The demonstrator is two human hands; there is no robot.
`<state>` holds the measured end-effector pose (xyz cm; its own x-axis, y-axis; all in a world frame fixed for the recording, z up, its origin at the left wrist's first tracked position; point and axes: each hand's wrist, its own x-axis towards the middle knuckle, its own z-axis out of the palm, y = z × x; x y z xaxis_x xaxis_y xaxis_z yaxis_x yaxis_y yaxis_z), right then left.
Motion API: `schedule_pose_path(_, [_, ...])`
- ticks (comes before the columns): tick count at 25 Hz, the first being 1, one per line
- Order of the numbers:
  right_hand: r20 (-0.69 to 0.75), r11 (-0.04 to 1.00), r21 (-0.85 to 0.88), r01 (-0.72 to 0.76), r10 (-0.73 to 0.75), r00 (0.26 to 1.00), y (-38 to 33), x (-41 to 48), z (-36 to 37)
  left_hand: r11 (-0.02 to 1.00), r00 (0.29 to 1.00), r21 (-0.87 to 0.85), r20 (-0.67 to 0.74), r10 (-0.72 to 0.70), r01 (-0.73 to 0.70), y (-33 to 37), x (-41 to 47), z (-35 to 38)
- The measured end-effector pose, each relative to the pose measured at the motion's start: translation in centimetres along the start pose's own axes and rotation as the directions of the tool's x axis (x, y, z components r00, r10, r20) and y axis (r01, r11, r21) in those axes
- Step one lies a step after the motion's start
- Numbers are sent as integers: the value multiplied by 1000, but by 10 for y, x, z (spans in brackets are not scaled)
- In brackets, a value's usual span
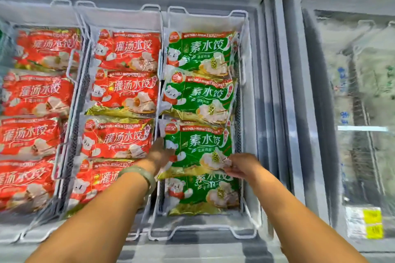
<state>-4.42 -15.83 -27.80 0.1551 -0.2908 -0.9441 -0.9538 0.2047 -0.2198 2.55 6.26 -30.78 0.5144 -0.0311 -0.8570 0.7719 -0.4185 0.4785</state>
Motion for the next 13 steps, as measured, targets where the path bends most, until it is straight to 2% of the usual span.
schedule_pose_path(2, [1, 999, 31, 32, -32, 999, 1, 12, 1, 1000, 1000, 19, -30, 6, -6, 6, 19, -6])
schedule_pose_path(6, [-37, 983, 129, 128, -124, 992, -13, 23, 6, 976, 996, 204, -17, 86, -81, 21, 37, -13])
schedule_pose_path(10, [-101, 956, 214, 200, -182, 978, -26, 38, 14, 976, 988, 180, -73, 138, -123, 31, 37, -7])
schedule_pose_path(13, [-143, 937, 268, 225, -192, 971, -28, 42, 17, 983, 984, 68, -35, 172, -169, 34, 39, -6])
